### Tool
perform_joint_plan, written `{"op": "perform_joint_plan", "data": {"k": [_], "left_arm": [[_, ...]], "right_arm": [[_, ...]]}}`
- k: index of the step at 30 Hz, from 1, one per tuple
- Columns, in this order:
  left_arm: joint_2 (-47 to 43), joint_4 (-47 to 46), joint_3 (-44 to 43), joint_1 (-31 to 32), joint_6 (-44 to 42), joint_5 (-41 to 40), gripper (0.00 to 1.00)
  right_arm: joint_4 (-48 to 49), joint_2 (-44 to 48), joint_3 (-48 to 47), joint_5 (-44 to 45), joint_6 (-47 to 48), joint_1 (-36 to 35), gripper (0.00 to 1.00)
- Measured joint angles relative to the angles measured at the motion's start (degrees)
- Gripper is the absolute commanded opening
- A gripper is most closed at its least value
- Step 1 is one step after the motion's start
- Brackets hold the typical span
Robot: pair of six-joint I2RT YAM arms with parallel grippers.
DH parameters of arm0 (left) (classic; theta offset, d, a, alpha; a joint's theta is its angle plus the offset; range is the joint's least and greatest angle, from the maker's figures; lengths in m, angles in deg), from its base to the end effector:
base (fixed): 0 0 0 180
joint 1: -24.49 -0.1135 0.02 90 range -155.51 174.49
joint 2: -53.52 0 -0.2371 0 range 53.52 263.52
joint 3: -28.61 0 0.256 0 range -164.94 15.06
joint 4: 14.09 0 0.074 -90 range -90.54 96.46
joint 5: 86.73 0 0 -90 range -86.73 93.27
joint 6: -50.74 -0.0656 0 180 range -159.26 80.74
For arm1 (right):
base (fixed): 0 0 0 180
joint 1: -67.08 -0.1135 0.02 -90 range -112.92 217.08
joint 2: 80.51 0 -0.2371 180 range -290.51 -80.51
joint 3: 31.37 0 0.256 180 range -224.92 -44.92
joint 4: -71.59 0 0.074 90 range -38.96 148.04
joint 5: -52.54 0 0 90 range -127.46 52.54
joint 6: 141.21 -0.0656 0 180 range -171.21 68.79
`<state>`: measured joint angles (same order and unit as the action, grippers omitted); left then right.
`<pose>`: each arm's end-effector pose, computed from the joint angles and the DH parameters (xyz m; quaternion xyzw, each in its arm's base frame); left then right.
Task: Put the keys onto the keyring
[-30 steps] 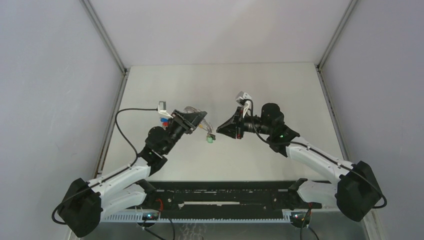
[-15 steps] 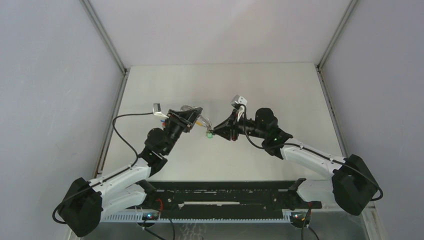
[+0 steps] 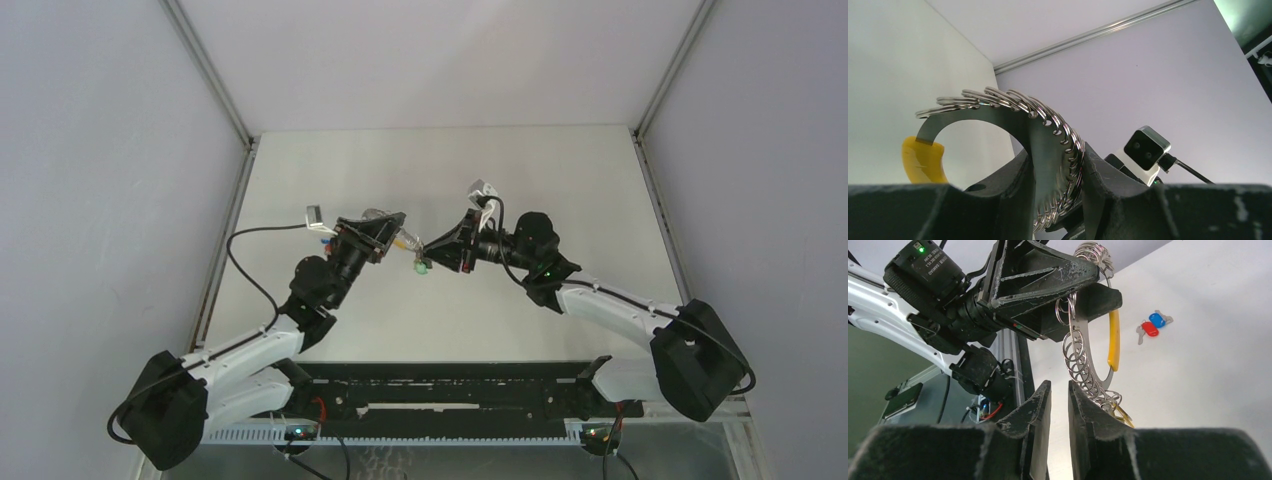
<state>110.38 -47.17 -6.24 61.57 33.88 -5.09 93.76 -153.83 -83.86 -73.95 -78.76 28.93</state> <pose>0.2164 -0.1516 0.2428 -0.2497 0.5854 -0.6051 0.4784 0.2259 0.2271 0.2526 -0.2843 0.6401 0.5523 0.4521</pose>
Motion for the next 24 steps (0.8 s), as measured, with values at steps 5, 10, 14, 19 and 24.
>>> {"op": "perform_joint_plan", "data": {"k": [5,10,14,19,24], "left_arm": [[0.13,-1.33,0.0,0.0,0.39,0.17,0.0],[0.13,-1.99,0.0,0.0,0.46,0.2,0.0],[0.13,-2.14,0.0,0.0,0.48,0.22,0.0],[0.13,-2.27,0.0,0.0,0.87,1.05,0.0],[0.68,-3.52,0.0,0.0,1.25,1.66,0.0]], "right_arm": [[1.31,-0.81,0.0,-0.55,-2.19,0.76,0.19],[0.81,-1.01,0.0,-0.5,-3.1,1.44,0.22],[0.68,-1.01,0.02,-0.5,-3.41,1.99,0.22],[1.4,-1.05,0.09,-0.96,-4.33,2.05,0.22],[2.14,-1.07,0.22,-1.31,-5.16,2.08,0.22]]}}
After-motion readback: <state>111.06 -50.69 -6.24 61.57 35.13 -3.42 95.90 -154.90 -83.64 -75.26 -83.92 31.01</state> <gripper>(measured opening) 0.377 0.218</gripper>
